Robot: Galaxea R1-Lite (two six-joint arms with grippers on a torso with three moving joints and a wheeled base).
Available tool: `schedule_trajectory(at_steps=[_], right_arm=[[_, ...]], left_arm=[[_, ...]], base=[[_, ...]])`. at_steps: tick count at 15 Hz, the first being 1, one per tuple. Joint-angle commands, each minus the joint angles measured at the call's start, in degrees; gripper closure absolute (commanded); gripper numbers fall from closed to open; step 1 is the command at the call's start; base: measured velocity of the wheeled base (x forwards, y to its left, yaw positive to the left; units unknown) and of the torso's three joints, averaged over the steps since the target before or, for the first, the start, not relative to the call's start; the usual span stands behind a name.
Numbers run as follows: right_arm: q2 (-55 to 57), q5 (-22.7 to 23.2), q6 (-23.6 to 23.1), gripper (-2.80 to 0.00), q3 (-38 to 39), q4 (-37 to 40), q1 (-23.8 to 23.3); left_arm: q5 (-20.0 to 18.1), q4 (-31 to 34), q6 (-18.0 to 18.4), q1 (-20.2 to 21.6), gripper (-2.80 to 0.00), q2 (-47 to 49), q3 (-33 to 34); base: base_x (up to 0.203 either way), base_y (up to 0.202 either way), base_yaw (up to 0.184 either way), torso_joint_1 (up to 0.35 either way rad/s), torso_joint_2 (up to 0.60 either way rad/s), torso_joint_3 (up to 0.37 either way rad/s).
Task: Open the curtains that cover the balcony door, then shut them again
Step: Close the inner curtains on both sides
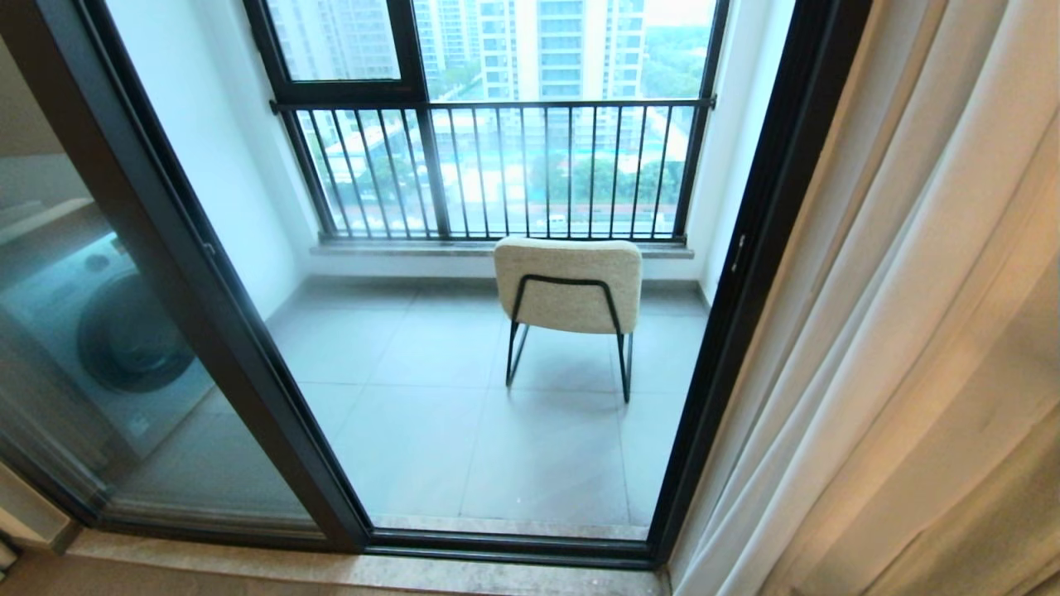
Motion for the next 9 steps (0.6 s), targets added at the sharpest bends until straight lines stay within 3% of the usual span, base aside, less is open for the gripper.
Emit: schedule_trajectory(at_steps=[1,6,9], right_arm=[[5.0,0.0,0.0,-2.8,-2.8,-0.9,-0.2],[12.5,0.0,0.0,-2.8,-8.7,-1.9,-5.4],[19.5,0.2,1.3,-2.8,-16.2,-1.9,-8.0]], left_arm=[[0.0,0.0,0.0,0.0,0.0,0.0,0.0],[0.0,0.0,0.0,0.0,0.0,0.0,0.0],[0.0,0.0,0.0,0.0,0.0,0.0,0.0]], base=[[0.0,0.0,0.0,0.0,0.0,0.0],[0.0,0.0,0.0,0.0,0.0,0.0],[0.0,0.0,0.0,0.0,0.0,0.0]])
